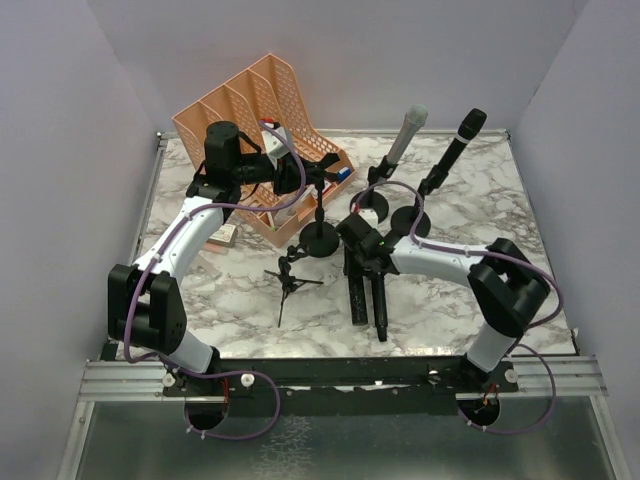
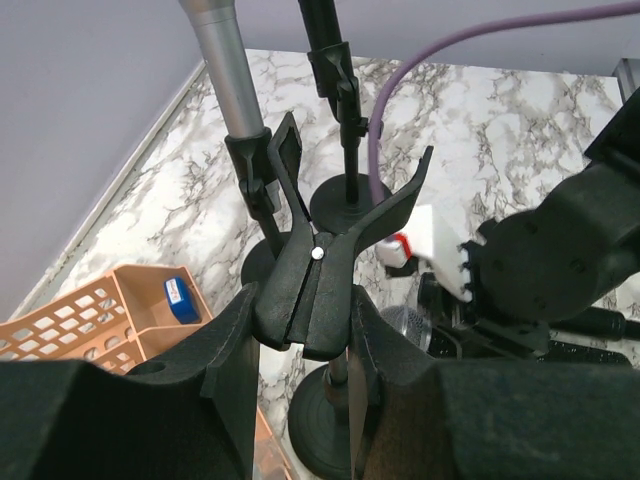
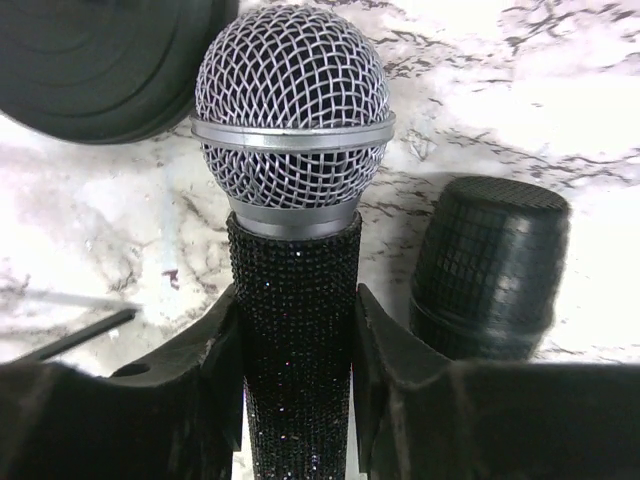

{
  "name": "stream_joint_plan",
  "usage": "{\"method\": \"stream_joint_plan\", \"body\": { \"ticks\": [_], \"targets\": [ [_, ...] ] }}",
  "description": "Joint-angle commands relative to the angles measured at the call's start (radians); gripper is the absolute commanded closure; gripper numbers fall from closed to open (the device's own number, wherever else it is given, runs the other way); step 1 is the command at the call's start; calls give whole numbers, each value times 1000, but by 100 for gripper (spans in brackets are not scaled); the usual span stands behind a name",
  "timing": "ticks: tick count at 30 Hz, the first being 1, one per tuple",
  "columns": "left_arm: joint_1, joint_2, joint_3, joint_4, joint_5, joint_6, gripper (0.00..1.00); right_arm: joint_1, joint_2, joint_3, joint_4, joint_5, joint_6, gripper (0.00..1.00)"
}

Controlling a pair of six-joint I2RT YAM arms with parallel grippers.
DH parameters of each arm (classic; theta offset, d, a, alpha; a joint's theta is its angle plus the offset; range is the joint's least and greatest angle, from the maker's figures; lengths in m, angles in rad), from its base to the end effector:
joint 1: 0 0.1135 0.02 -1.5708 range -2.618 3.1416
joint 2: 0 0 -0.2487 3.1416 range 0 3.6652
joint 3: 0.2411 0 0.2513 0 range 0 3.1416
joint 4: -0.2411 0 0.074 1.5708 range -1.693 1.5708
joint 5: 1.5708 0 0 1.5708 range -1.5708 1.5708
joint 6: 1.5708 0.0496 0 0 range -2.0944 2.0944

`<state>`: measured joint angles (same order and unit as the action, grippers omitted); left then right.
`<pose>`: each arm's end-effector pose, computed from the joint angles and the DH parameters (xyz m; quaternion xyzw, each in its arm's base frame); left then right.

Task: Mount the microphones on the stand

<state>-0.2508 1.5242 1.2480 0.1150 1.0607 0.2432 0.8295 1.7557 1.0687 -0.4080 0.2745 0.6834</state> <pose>0.3346 -0.1304 0.3373 0.4784 0.5570 -0.3874 0.5574 0.2450 0.2478 0.1414 -0.0381 0.9625 0.0635 0.2610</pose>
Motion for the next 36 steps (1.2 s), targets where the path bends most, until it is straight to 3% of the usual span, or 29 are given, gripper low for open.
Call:
{"method": "stream_joint_plan", "body": {
  "ticks": [1,7,13,17,21,24,36],
  "targets": [
    [-1,-13,-24,-23,-22,22,100,2,-184,-74,150,61,-55,89],
    [-1,-17,-30,-32,-20,22,100,3,-433,-132,337,161,-177,94],
    [-1,-17,-35,-42,-19,29,100,-23,-500,-106,620,262,-408,96],
    [-1,-12,-29,-48,-16,11,100,-79,-438,-9,726,221,-512,97],
    [-1,-15,-30,-54,-12,11,100,-98,-417,-26,979,154,-652,99],
    [-1,-13,-32,-54,-8,9,100,-111,-401,-7,1063,94,-705,99],
    [-1,-15,-39,-31,8,-18,100,-119,-325,-43,1336,-265,-776,99]
  ]
}}
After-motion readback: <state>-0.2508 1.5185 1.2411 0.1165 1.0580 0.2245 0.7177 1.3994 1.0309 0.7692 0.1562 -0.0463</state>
